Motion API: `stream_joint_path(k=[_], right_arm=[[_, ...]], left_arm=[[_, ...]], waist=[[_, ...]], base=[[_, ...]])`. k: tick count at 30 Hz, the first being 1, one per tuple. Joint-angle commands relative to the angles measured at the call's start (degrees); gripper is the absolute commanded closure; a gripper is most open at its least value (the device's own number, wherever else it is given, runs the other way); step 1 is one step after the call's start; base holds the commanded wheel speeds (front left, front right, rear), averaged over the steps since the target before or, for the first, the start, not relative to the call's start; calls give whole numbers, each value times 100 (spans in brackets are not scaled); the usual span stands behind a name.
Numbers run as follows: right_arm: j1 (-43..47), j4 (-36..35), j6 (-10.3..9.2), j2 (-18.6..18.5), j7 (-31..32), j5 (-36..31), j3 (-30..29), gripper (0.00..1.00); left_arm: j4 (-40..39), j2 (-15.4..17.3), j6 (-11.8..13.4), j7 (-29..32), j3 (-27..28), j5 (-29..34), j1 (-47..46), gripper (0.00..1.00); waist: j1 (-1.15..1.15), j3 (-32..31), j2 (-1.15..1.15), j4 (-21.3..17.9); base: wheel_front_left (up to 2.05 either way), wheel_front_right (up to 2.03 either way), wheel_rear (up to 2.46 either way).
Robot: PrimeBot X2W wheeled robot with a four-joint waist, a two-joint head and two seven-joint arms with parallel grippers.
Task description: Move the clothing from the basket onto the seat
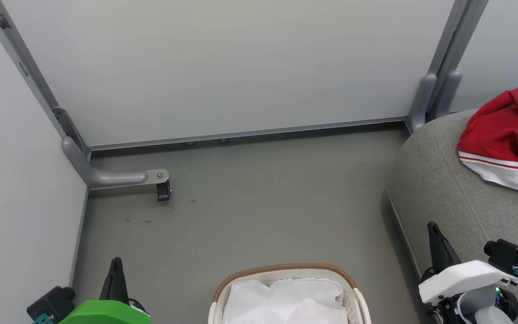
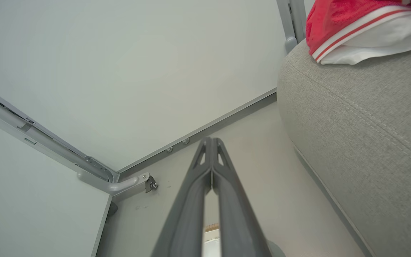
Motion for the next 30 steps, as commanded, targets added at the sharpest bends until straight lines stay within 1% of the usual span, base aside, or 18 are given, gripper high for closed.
stream_joint_path(k=[1,16,30], right_arm=[[-82,-123,-2,-39,44,238,-27,100],[-89,-262,-3,-50,359,1459,-106,100],[-97,-370,-3,-58,614,2439,-168,100]], left_arm=[[-104,12,-58,43,55,-216,-202,100],[-234,14,-131,359,228,-1285,-310,100],[-341,16,-195,609,365,-2149,-401,100]], waist=[[0,1,0,-4],[0,15,0,-44],[0,28,0,-82]], base=[[0,0,0],[0,0,0],[0,0,0]])
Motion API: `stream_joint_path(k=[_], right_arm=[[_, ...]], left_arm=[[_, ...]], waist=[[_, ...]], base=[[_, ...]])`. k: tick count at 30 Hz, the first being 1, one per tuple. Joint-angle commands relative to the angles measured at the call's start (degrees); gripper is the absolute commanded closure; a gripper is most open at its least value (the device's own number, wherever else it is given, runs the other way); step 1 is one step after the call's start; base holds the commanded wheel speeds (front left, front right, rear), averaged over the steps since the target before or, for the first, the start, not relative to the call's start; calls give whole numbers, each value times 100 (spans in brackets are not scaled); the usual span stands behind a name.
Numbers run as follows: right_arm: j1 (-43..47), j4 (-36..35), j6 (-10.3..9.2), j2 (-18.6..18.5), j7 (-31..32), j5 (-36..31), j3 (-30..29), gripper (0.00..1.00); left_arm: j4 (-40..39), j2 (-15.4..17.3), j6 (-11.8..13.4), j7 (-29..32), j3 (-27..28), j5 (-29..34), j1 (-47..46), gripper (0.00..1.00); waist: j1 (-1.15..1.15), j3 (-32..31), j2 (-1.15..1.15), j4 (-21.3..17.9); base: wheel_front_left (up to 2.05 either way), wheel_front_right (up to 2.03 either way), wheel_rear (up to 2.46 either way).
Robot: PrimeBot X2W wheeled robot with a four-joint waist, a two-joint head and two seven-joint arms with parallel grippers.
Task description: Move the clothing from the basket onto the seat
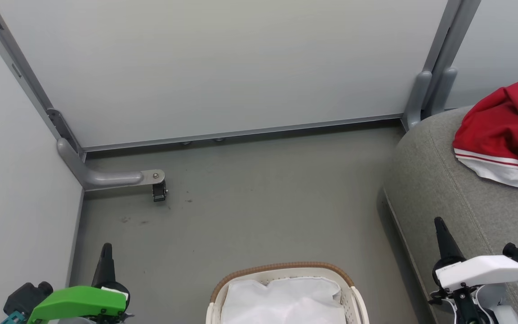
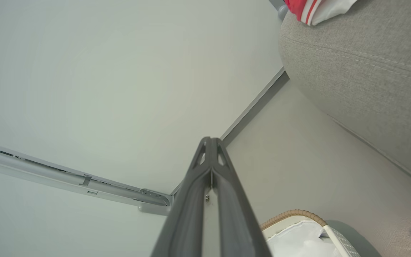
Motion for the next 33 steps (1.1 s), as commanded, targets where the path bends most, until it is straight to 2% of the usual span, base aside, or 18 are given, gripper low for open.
stream_joint_path(k=[1,33], right_arm=[[-96,-95,-2,-42,51,158,-26,100],[-105,-292,-4,-55,519,1990,-146,100]], left_arm=[[-90,16,-52,31,33,-159,-185,100],[-279,20,-158,502,297,-1749,-335,100]], waist=[[0,1,0,-3],[0,31,0,-90]], base=[[0,0,0],[0,0,0]])
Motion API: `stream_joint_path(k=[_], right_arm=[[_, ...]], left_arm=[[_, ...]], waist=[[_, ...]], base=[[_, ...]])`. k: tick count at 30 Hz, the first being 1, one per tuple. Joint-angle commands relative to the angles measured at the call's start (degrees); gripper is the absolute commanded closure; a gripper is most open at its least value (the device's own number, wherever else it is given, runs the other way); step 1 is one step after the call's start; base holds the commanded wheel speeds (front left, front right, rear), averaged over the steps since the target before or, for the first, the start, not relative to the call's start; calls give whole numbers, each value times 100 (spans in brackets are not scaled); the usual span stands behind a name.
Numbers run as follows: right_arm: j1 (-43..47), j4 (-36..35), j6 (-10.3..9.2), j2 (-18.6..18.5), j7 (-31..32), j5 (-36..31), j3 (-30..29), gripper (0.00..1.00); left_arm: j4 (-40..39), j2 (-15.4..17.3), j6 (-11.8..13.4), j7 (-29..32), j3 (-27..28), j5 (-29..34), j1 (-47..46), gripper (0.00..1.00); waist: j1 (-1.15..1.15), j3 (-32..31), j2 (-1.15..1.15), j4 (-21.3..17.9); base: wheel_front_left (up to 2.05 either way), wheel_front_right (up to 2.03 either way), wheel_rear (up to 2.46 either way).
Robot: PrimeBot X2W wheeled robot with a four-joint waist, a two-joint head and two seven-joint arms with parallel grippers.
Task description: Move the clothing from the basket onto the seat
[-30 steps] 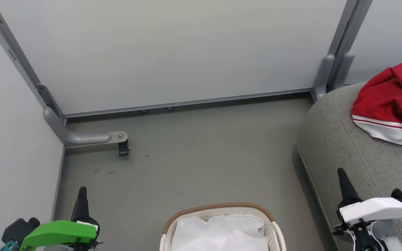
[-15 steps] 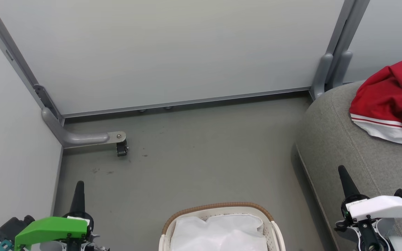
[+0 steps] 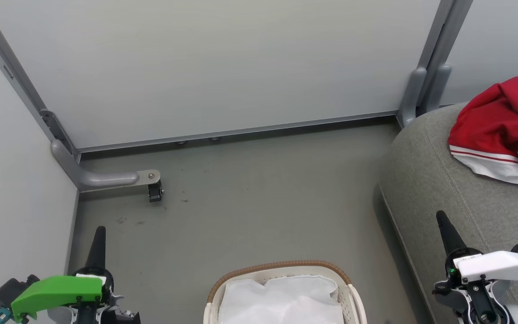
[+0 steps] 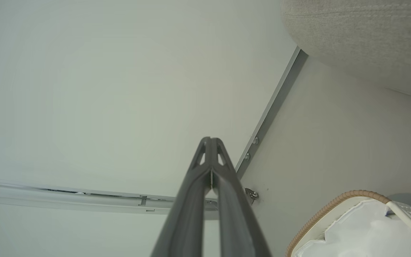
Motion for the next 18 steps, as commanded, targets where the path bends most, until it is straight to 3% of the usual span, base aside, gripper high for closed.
stream_joint_path(k=[1,18], right_arm=[[-87,-67,-4,-35,32,146,-30,100],[-82,-150,-4,-42,236,919,-78,100]], left_arm=[[-59,20,-33,36,44,-109,-138,100],[-139,23,-84,236,150,-790,-208,100]], waist=[[0,1,0,-3],[0,17,0,-49]], base=[[0,0,0],[0,0,0]])
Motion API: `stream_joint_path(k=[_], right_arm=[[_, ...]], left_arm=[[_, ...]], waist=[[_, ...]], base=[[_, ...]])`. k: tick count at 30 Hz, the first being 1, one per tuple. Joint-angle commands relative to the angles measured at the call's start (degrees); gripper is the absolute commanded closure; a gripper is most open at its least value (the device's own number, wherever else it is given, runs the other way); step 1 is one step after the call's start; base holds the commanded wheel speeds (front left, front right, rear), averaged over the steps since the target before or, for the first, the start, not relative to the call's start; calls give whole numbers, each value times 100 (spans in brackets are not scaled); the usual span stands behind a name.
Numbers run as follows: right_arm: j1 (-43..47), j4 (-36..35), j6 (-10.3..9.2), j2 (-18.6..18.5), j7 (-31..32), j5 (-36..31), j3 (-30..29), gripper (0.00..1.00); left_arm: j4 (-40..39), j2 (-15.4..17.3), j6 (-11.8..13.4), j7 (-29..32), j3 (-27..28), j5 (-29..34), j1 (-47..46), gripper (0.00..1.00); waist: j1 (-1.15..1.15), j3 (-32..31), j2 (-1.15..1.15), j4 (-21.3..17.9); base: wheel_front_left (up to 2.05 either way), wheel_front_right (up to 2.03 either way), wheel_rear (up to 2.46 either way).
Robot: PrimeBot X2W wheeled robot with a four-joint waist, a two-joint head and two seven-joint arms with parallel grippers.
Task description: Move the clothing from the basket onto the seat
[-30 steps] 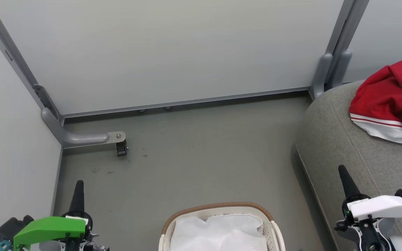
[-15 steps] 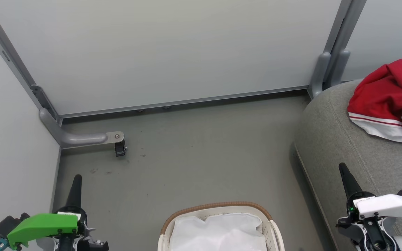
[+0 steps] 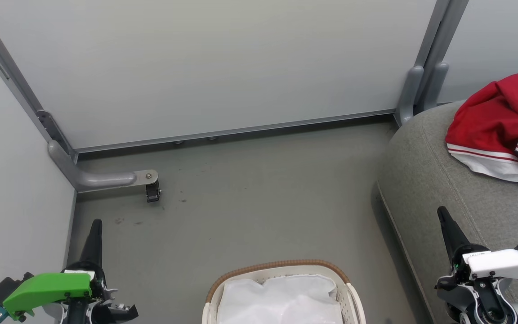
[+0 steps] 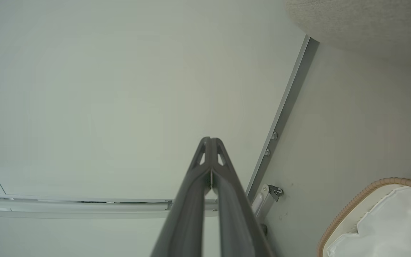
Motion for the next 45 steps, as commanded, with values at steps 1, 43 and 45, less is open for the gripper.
stream_joint_path(k=[1,43,45], right_arm=[[-64,-57,-3,-36,47,121,-25,100],[-59,-126,-2,-42,218,820,-67,100],[-59,-126,-2,-42,218,821,-67,100]], left_arm=[[-48,23,-40,34,31,-108,-142,100],[-111,24,-81,221,128,-719,-171,100],[-111,24,-81,221,128,-719,-171,100]], waist=[[0,2,0,-4],[0,19,0,-53],[0,19,0,-53]], base=[[0,0,0],[0,0,0],[0,0,0]])
